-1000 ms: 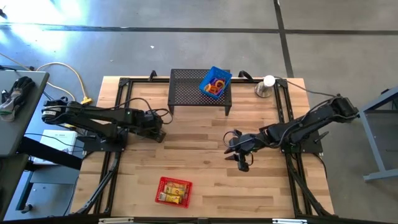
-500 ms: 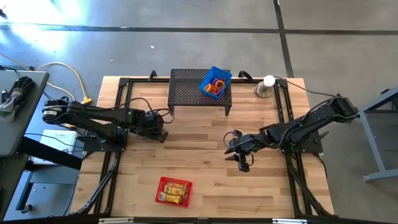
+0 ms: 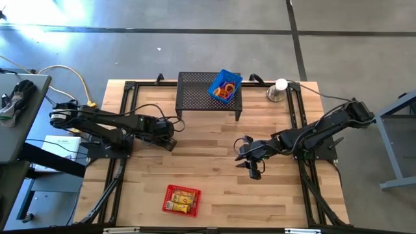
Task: Pick & Place Office Desk Supplies
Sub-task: Put the black bin with rubber bands on the shelf
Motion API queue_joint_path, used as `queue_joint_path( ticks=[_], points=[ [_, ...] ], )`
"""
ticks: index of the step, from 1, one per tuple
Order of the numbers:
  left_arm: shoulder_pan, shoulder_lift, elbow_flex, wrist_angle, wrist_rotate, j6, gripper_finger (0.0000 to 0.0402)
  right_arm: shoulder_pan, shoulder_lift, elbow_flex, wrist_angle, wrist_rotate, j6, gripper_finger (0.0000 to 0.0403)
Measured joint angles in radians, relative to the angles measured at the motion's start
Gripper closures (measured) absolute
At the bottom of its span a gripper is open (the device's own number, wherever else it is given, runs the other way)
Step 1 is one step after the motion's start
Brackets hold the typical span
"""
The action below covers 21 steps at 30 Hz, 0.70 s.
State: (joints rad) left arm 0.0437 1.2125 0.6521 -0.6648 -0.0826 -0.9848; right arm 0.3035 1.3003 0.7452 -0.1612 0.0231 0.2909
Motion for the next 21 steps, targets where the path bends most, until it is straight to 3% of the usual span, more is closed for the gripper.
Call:
queue_joint_path(
  ticks=[4, 10, 21],
  points=[
    [-0.008, 0.008, 0.0, -0.008, 0.0, 0.029, 0.0332, 0.0, 0.0, 0.0, -0.001, 0.0, 0.0, 0.0292],
    [-0.068, 0.028, 0.002, 0.007, -0.003, 0.116, 0.0392, 0.0, 0.0, 0.0, -0.002, 0.0, 0.0, 0.0292],
    [-0.223, 0.03, 0.078, -0.028, 0.04, 0.123, 0.0396, 0.0, 0.0, 0.0, -0.001, 0.001, -0.007, 0.0292]
  ],
)
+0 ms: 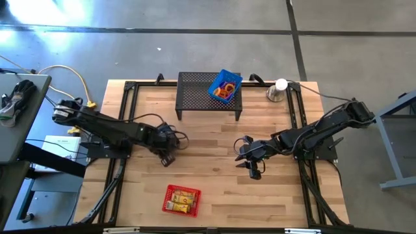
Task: Pick & Place Office Desk Supplies
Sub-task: Put the black bin with rubber bands on the shelf
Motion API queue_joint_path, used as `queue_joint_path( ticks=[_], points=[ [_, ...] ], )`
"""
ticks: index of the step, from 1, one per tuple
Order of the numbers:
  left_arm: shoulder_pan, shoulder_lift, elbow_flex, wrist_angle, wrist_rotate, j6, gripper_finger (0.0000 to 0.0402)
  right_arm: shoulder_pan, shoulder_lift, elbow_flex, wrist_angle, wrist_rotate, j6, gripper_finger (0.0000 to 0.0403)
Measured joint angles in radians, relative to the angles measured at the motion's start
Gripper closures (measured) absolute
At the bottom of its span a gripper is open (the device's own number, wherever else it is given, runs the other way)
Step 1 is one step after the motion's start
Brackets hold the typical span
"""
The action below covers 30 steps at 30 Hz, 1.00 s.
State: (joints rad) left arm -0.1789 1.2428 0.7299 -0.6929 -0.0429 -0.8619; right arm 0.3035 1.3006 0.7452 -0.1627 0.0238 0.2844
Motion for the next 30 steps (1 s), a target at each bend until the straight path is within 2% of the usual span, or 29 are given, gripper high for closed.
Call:
queue_joint_path(
  ticks=[7, 12, 18, 24, 30],
  points=[
    [-0.095, 0.0, 0.201, -0.149, 0.033, 0.024, 0.0398, 0.0, 0.0, 0.0, 0.001, 0.002, 0.0, 0.0292],
    [-0.131, 0.0, 0.326, -0.29, -0.016, 0.024, 0.0398, 0.0, 0.0, 0.0, 0.001, 0.004, 0.003, 0.0292],
    [-0.146, 0.005, 0.347, -0.35, -0.045, 0.024, 0.0398, 0.0, 0.0, 0.0, 0.002, 0.003, 0.007, 0.0292],
    [-0.142, 0.063, 0.361, -0.42, -0.047, 0.028, 0.0398, 0.0, 0.0, 0.0, 0.003, 0.003, 0.01, 0.0292],
    [-0.147, 0.201, 0.509, -0.623, -0.072, 0.046, 0.0399, 0.0, 0.0, 0.0, 0.012, 0.003, 0.007, 0.0292]
  ],
)
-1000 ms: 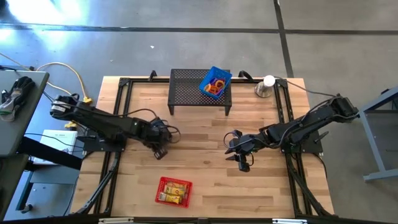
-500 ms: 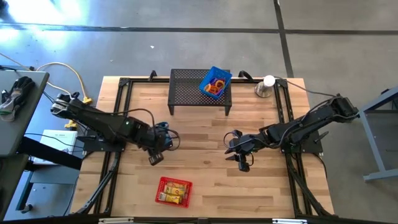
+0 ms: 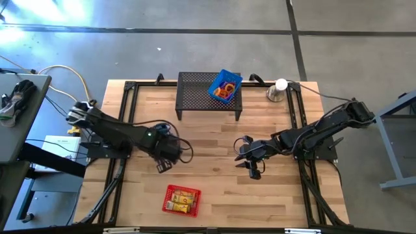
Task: Pick & Place Office Desk Supplies
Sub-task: Put the black bin with rubber bands on the shelf
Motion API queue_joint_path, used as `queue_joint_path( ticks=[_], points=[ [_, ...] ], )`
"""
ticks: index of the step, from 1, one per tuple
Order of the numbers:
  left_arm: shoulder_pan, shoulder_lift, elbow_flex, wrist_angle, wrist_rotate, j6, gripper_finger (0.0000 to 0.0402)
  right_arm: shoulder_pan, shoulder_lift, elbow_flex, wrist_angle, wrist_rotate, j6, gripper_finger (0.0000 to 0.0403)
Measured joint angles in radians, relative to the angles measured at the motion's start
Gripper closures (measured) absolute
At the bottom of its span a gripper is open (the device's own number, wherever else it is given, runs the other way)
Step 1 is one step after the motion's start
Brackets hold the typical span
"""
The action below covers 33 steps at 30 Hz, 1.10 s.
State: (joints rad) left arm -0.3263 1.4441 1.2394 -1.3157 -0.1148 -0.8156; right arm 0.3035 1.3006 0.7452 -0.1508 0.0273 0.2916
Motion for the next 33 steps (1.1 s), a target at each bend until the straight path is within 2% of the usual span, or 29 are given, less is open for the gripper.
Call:
queue_joint_path(
  ticks=[6, 10, 16, 20, 24, 29, 33],
  points=[
    [-0.018, 0.148, 0.234, -0.246, -0.118, 0.075, 0.0399, 0.0, 0.0, 0.0, 0.001, 0.0, 0.0, 0.0292],
    [-0.018, 0.193, 0.337, -0.249, -0.19, 0.202, 0.0399, 0.0, 0.0, 0.0, 0.003, 0.0, 0.0, 0.0292],
    [-0.016, 0.204, 0.392, -0.253, -0.397, 0.307, 0.0399, 0.0, 0.004, -0.002, 0.007, 0.0, 0.0, 0.0292],
    [0.006, 0.2, 0.393, -0.256, -0.504, 0.449, 0.0399, 0.0, 0.021, -0.012, 0.009, -0.003, -0.007, 0.0292],
    [0.085, 0.2, 0.393, -0.255, -0.513, 0.598, 0.0399, 0.0, 0.053, -0.012, 0.01, -0.002, -0.008, 0.0292],
    [0.238, 0.2, 0.393, -0.224, -0.516, 0.736, 0.0399, 0.0, 0.07, -0.012, 0.019, -0.002, -0.008, 0.0292],
    [0.356, 0.199, 0.393, -0.121, -0.492, 0.899, 0.0399, 0.0, 0.069, -0.012, 0.022, -0.003, -0.008, 0.0292]
  ],
)
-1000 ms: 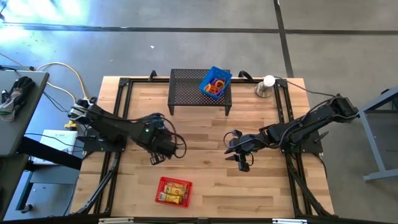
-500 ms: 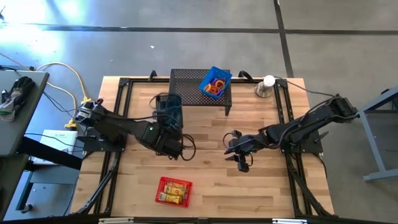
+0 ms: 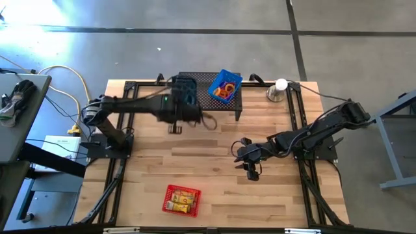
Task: Pick & Place Office Desk Supplies
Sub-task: Put the black bin with rubber bands on the shelf
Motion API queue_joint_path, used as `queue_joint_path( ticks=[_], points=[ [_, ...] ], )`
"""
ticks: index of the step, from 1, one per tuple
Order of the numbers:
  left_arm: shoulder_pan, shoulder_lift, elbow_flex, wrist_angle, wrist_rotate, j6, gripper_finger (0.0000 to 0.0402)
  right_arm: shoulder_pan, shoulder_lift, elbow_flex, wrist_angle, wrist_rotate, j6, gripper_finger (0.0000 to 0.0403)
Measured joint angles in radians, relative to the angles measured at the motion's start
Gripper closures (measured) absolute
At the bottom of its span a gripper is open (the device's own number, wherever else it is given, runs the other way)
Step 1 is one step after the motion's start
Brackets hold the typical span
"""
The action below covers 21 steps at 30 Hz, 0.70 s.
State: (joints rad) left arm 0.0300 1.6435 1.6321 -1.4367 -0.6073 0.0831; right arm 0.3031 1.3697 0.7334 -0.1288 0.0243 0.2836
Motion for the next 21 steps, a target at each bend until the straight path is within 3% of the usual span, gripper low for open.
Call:
queue_joint_path(
  ticks=[10, 15, 21],
  points=[
    [0.215, 0.0, 0.0, 0.24, 0.023, 0.389, 0.0396, 0.0, 0.0, 0.0, 0.007, 0.0, -0.002, 0.0292],
    [0.297, 0.0, 0.0, 0.298, 0.126, 0.484, 0.0396, 0.0, 0.0, 0.0, 0.007, 0.0, -0.013, 0.0292],
    [0.338, 0.027, 0.001, 0.362, 0.164, 0.554, 0.0398, 0.0, 0.0, 0.0, 0.01, 0.0, -0.024, 0.0292]
  ],
)
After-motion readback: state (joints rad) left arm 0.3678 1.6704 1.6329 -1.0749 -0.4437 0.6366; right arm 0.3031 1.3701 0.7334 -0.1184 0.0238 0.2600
